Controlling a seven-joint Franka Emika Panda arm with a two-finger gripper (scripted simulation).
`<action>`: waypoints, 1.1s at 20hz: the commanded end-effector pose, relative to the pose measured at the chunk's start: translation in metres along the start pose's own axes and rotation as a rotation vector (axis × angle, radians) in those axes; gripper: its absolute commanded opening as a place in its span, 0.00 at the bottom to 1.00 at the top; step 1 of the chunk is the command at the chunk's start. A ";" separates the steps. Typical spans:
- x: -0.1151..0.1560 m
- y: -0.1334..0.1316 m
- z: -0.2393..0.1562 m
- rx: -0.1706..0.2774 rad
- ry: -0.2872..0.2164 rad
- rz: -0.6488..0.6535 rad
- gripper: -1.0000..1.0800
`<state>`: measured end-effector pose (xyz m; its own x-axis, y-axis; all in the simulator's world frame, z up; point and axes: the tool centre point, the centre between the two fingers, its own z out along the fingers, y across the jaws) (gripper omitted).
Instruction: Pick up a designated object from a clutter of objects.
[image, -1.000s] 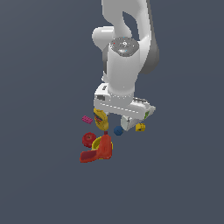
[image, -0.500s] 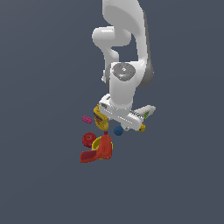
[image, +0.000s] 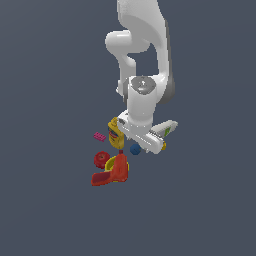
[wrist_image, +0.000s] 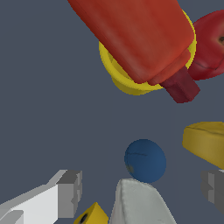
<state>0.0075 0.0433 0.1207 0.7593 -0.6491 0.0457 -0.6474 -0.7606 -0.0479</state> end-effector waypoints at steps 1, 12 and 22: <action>-0.016 0.022 0.033 -0.048 -0.045 0.035 0.96; -0.003 0.000 0.013 0.004 0.004 0.034 0.96; -0.017 0.020 0.071 -0.038 -0.034 0.048 0.96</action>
<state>0.0148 0.0562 0.0908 0.7435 -0.6658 0.0635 -0.6615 -0.7460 -0.0770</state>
